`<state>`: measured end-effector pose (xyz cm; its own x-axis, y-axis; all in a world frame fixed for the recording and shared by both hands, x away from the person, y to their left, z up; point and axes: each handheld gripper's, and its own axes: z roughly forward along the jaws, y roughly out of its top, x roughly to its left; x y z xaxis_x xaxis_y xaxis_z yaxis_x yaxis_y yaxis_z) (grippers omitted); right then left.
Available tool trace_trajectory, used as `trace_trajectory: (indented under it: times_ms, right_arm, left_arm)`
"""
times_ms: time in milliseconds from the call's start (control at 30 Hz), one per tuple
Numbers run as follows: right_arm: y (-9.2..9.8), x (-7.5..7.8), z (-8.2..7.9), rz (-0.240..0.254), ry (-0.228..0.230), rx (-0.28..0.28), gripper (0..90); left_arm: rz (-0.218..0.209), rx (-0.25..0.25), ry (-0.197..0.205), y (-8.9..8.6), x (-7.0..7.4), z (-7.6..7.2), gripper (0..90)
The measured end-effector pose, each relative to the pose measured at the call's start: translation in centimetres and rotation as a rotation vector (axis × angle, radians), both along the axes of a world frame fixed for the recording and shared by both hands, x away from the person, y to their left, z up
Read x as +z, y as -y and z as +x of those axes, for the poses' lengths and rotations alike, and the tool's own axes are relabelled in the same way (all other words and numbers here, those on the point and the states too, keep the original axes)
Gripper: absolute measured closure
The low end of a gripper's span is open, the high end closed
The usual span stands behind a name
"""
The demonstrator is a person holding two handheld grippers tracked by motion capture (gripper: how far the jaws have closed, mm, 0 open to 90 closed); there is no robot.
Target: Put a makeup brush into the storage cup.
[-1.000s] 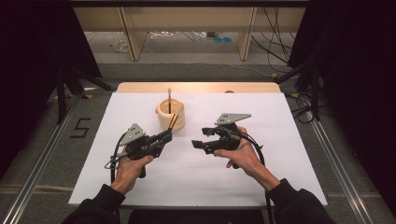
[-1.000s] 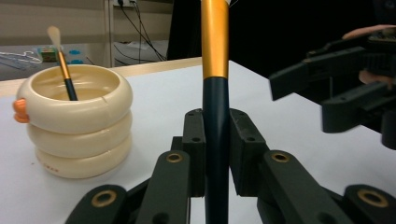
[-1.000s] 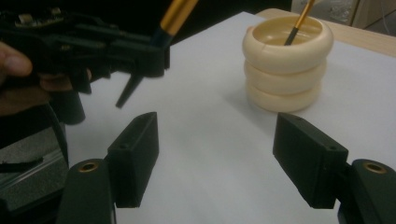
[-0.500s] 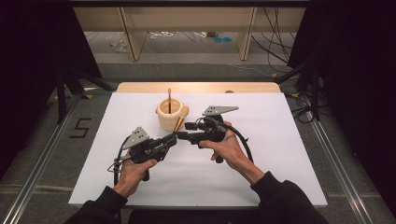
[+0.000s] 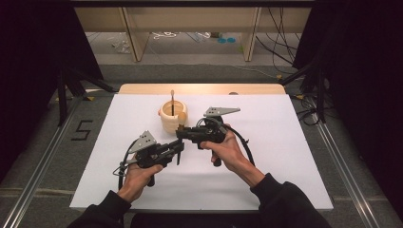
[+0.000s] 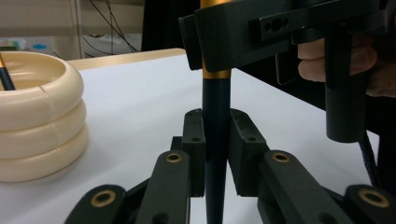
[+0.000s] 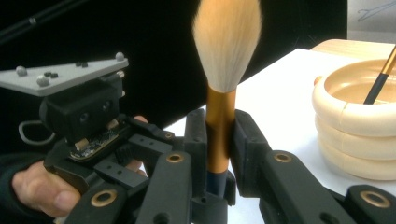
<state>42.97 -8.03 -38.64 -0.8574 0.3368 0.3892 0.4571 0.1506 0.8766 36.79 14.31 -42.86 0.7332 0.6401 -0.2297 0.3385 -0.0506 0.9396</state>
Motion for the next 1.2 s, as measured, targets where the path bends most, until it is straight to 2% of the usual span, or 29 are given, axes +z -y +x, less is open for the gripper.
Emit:
trace_trajectory:
  times_ms: [33, 67, 100, 133, 167, 200, 300, 367, 600, 833, 933, 967, 1000, 1067, 1167, 1200]
  right_arm:
    - [-0.1, 0.0, 0.0, -0.003, 0.016, 0.004, 78.4]
    - [-0.1, 0.1, -0.1, -0.019, 0.023, 0.007, 78.4]
    - [-0.1, 0.1, -0.1, -0.019, 0.023, 0.007, 78.4]
    - [-0.2, 0.1, -0.2, -0.033, 0.040, 0.013, 78.4]
    - [-0.4, 0.3, -0.5, -0.066, 0.080, 0.022, 78.4]
    - [-0.5, 0.4, -0.6, -0.090, 0.095, 0.023, 78.4]
    - [-0.7, 0.5, -0.8, -0.102, 0.110, 0.043, 78.4]
    - [-0.7, 0.6, -0.9, -0.103, 0.103, 0.046, 78.4]
    - [-0.8, 0.5, -0.9, -0.099, 0.100, 0.056, 78.4]
    - [-0.7, 0.5, -0.9, -0.095, 0.113, 0.041, 78.0]
    - [-0.8, 0.6, -0.9, -0.094, 0.119, 0.026, 66.1]
    - [-0.7, 0.6, -0.9, -0.099, 0.124, 0.011, 61.5]
    - [-0.7, 0.6, -0.9, -0.099, 0.124, 0.011, 61.5]
    - [-0.3, 0.8, -0.9, -0.087, 0.130, -0.009, 54.0]
    - [0.1, 1.0, -1.0, -0.094, 0.142, -0.028, 48.9]
    - [0.6, 1.2, -1.3, -0.114, 0.163, -0.049, 46.0]
  left_arm:
    - [0.000, 0.000, 0.000, 0.0, 0.0, 0.0, 77.1]
    - [-0.010, 0.007, -0.037, 0.2, -0.1, -0.2, 74.6]
    - [-0.010, 0.007, -0.037, 0.2, -0.1, -0.2, 73.4]
    - [0.006, 0.004, -0.025, 0.3, -0.1, -0.1, 73.4]
    - [0.017, 0.012, -0.024, 0.3, -0.1, -0.2, 70.5]
    - [0.035, 0.005, -0.001, 0.4, -0.1, -0.1, 70.0]
    - [0.042, 0.006, 0.009, 0.4, 0.1, -0.1, 69.5]
    - [0.048, -0.003, 0.020, 0.3, 0.2, -0.1, 71.0]
    - [0.040, -0.010, 0.018, 0.3, 0.3, -0.2, 76.6]
    - [0.006, -0.008, 0.007, 0.3, 0.2, -0.1, 77.8]
    - [-0.004, 0.018, -0.005, 0.5, 0.3, -0.1, 77.8]
    - [0.000, 0.007, 0.001, 0.4, 0.3, 0.1, 77.8]
    - [0.000, 0.007, 0.001, 0.4, 0.3, 0.1, 77.9]
    - [0.012, 0.032, 0.016, 0.1, 0.4, 0.3, 77.8]
    - [0.016, 0.057, 0.034, -0.4, 0.5, 0.7, 77.8]
    - [0.010, 0.091, 0.036, -0.8, 0.6, 1.0, 77.8]
